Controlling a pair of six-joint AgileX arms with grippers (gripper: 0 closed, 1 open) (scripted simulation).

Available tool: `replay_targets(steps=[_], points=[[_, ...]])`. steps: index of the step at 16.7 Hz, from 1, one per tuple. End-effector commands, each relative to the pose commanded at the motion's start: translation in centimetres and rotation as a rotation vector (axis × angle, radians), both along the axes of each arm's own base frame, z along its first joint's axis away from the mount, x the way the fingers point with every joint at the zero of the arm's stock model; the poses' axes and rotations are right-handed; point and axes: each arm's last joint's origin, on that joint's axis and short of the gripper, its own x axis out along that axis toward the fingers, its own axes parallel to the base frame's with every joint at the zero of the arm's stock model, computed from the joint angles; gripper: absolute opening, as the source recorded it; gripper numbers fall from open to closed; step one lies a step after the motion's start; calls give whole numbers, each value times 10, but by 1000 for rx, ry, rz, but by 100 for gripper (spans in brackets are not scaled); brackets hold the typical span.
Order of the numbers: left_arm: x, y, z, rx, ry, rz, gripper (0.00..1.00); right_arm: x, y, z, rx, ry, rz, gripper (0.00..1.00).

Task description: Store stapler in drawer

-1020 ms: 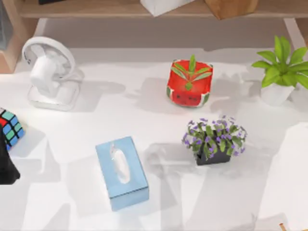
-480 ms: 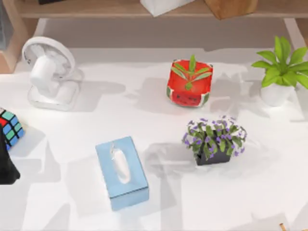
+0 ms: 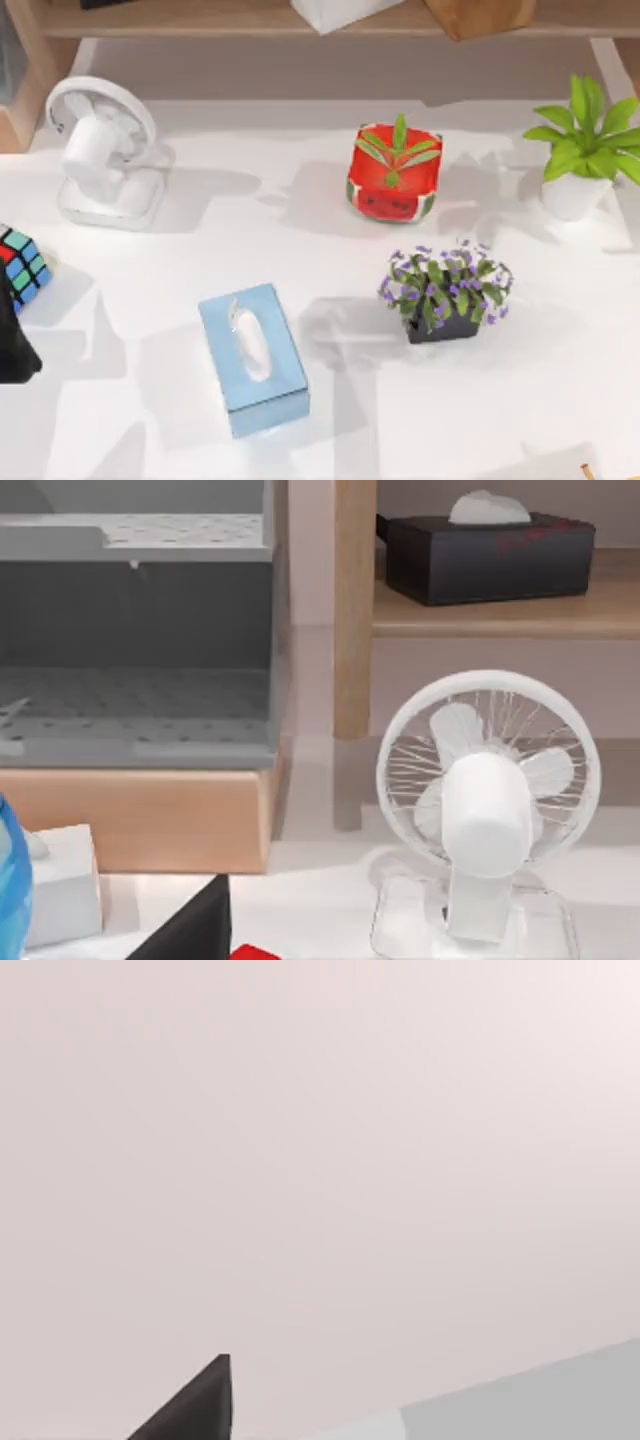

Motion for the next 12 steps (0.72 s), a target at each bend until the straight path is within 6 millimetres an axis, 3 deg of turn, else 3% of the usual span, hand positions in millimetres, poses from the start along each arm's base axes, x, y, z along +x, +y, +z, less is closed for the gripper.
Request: replay_targets(steps=[3, 7, 12], points=[[0, 0, 0, 0, 0, 0, 100, -31, 26, -49, -109, 51, 88, 100], [0, 0, 0, 0, 0, 0, 100, -64, 92, -105, -196, 120, 272, 100], [0, 0, 0, 0, 0, 0, 100, -86, 181, -135, -279, 149, 561, 100]])
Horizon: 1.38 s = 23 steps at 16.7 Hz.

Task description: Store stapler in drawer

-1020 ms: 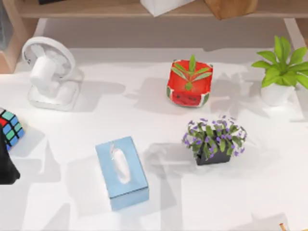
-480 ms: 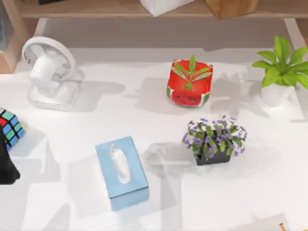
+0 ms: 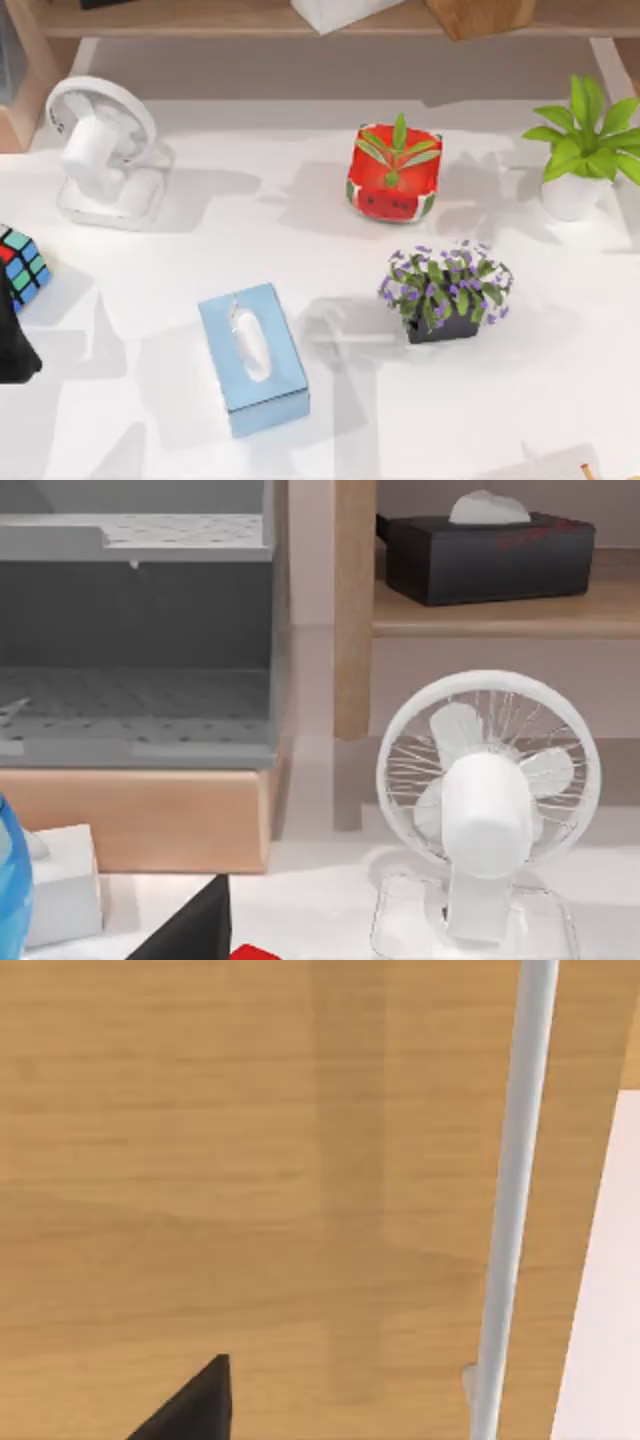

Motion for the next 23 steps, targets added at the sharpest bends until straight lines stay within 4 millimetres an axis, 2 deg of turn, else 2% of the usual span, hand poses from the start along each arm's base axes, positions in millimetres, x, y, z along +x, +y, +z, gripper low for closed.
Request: replay_targets(steps=[2, 4, 10, 15, 19, 23], points=[[0, 0, 0, 0, 0, 0, 100, -2, 24, -2, -21, 0, 97, 100], [0, 0, 0, 0, 0, 0, 100, -3, 37, -3, -32, -2, 152, 100], [0, 0, 0, 0, 0, 0, 100, -2, 37, -4, -31, 0, 152, 100], [0, 0, 0, 0, 0, 0, 100, 21, 38, -3, -33, -2, 156, 100], [0, 0, 0, 0, 0, 0, 100, 22, 38, -3, -33, -2, 156, 100], [0, 0, 0, 0, 0, 0, 100, 22, 38, -3, -33, -2, 156, 70]])
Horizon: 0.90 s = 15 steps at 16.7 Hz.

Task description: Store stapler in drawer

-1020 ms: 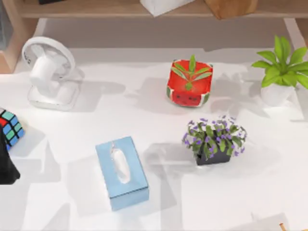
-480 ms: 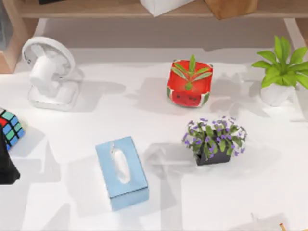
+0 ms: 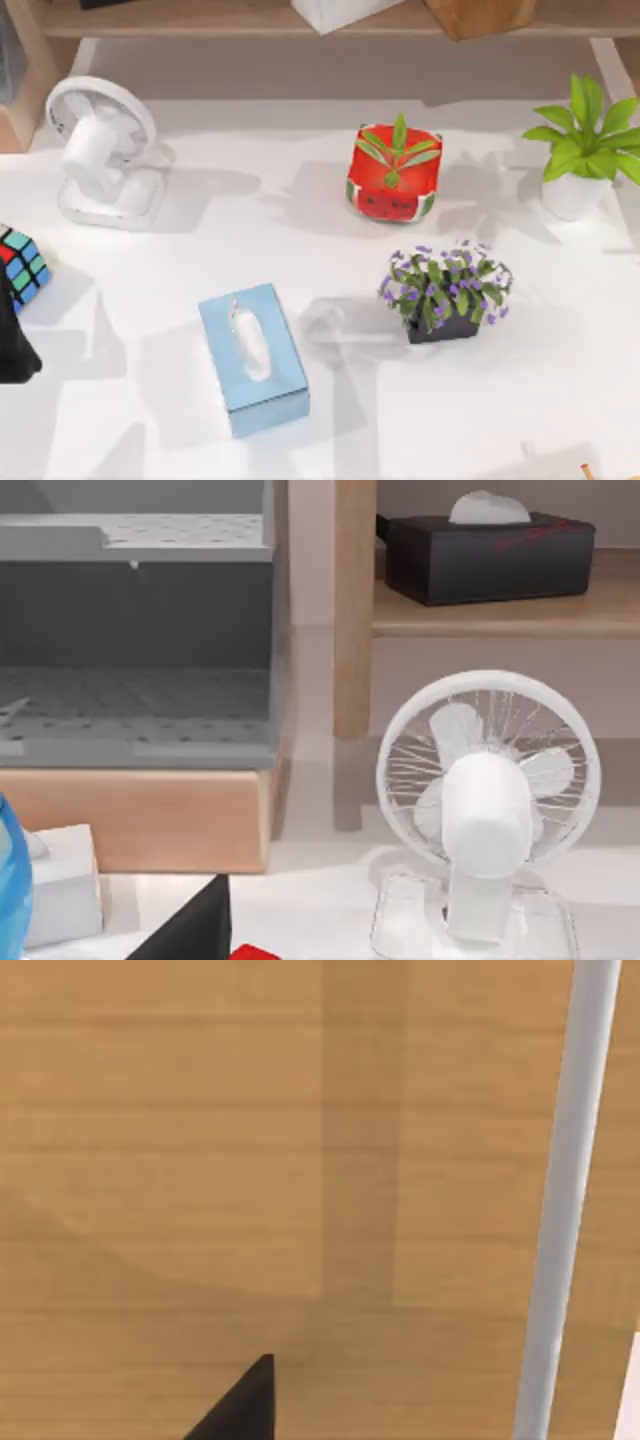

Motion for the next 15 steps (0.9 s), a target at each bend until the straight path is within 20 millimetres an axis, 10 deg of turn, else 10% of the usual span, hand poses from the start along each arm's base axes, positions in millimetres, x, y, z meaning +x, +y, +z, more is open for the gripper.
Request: replay_targets(steps=[9, 15], points=[[0, 0, 0, 0, 0, 0, 100, 0, 0, 0, 0, 0, 0, 2], [0, 0, 0, 0, 0, 0, 100, 0, 0, 0, 0, 0, 0, 0]])
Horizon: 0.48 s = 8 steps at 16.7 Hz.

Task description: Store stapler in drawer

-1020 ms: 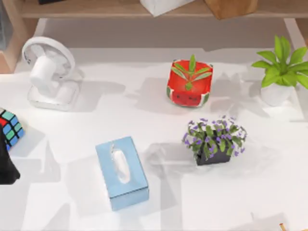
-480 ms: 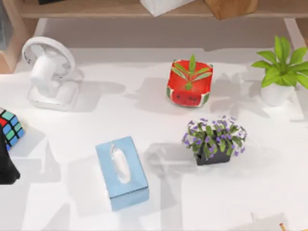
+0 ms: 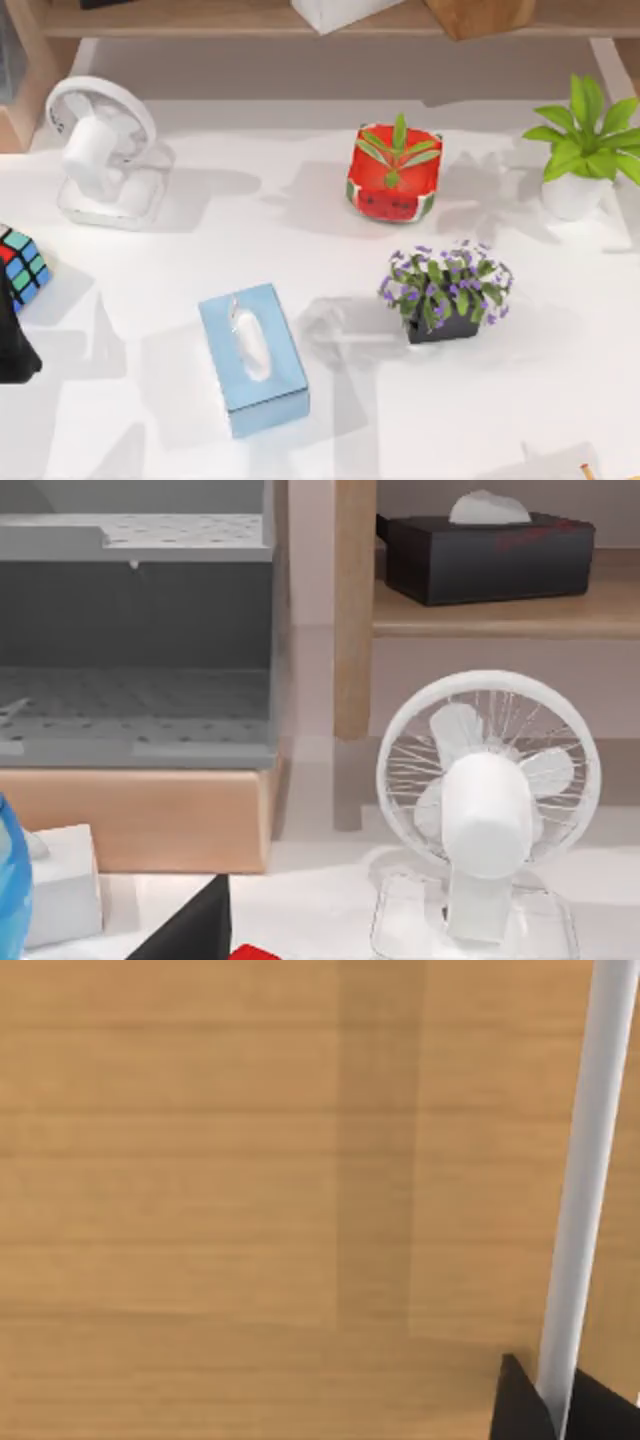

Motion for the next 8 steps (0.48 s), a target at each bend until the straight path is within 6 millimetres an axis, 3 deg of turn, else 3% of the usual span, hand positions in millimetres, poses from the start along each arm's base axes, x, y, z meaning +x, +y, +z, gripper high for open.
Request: replay_targets(steps=[4, 8], points=[[0, 0, 0, 0, 0, 0, 100, 1, 0, -1, 6, 5, -2, 0], [0, 0, 0, 0, 0, 0, 100, 25, -2, -2, 7, 7, -3, 0]])
